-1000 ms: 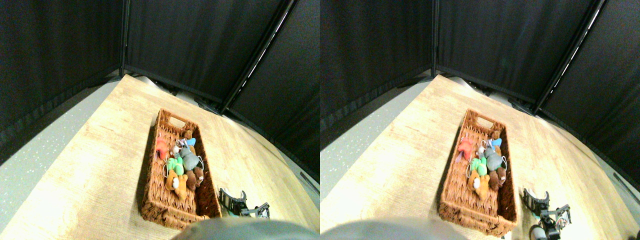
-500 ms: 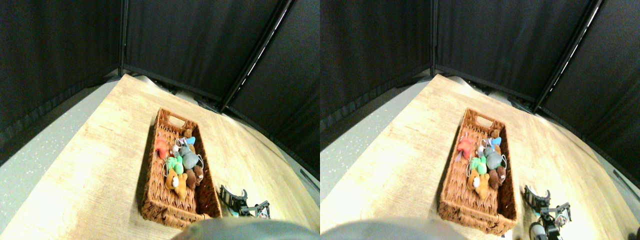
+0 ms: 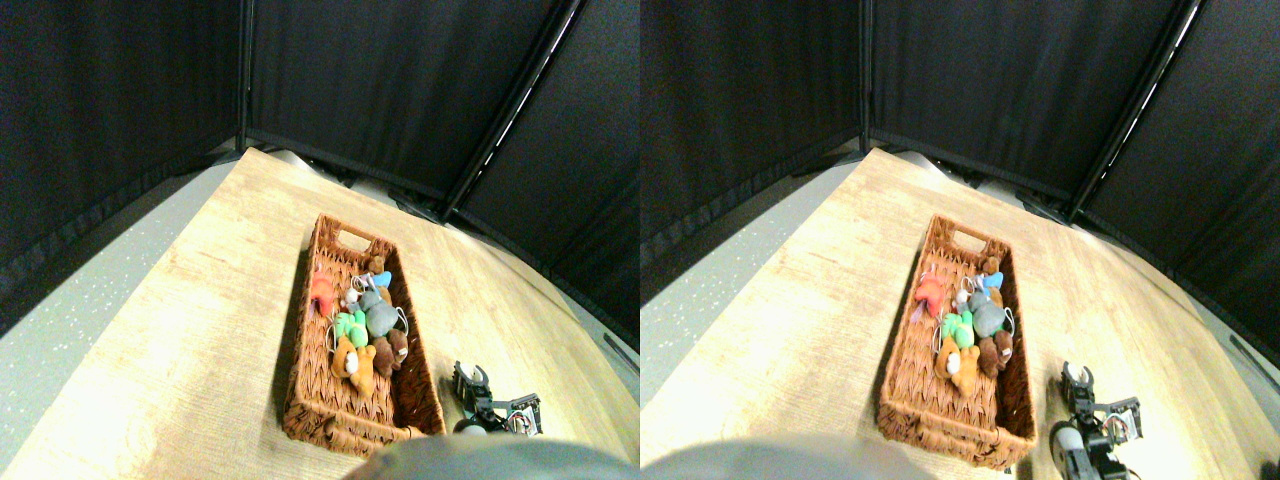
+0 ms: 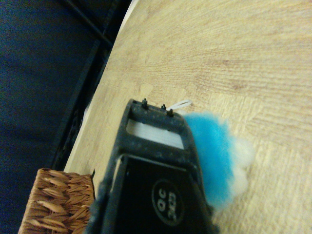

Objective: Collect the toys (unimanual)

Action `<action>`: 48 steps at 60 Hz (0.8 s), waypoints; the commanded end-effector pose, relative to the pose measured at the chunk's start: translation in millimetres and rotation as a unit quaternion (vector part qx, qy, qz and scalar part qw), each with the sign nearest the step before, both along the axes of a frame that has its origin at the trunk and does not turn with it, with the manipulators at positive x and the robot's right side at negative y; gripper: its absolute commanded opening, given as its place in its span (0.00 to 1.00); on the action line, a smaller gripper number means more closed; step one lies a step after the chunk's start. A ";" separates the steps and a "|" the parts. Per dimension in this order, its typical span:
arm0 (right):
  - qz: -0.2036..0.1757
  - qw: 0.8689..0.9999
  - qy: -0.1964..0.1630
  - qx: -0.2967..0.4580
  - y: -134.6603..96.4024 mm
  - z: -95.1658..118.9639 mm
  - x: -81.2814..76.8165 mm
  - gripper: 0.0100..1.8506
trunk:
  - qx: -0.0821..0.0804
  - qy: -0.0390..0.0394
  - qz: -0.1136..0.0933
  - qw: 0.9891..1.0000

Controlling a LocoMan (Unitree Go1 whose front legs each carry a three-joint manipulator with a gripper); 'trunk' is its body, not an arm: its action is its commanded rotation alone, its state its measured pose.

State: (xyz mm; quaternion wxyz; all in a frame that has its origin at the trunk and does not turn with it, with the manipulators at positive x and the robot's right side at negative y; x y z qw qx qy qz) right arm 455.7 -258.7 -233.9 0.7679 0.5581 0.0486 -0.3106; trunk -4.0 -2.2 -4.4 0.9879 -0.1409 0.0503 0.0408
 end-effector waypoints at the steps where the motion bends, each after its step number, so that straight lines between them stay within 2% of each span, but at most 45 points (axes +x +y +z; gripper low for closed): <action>1: 0.027 0.999 -0.035 -0.011 1.4 12.5 2.4 0.05 | -0.005 0.005 0.003 1.000; 5: 0.025 0.999 -0.037 0.003 4.1 19.5 1.8 0.03 | -0.005 0.002 0.003 1.000; 9: 0.069 0.996 -0.050 -0.033 8.7 29.5 4.5 0.05 | -0.006 -0.001 0.003 1.000; 17: 0.122 0.987 -0.059 -0.086 20.6 55.1 13.3 0.08 | -0.009 -0.008 0.004 1.000; 22: 0.146 0.984 -0.091 -0.053 31.8 74.7 21.1 0.06 | -0.013 -0.012 0.006 1.000; 30: 0.201 0.971 -0.109 -0.067 46.8 97.0 29.7 0.06 | -0.021 -0.018 0.014 1.000; 32: 0.198 0.971 -0.120 -0.054 51.6 103.5 31.5 0.04 | -0.023 -0.020 0.016 0.999; 37: 0.230 0.963 -0.116 -0.077 60.4 117.3 34.8 0.05 | -0.028 -0.024 0.020 0.999; 39: 0.233 0.963 -0.121 -0.063 65.5 123.6 36.3 0.04 | -0.029 -0.025 0.021 0.999; 43: 0.255 0.956 -0.137 -0.056 72.1 129.9 38.8 0.04 | -0.033 -0.027 0.026 0.999; 48: 0.261 0.954 -0.132 -0.065 78.6 136.9 39.7 0.04 | -0.036 -0.029 0.030 0.998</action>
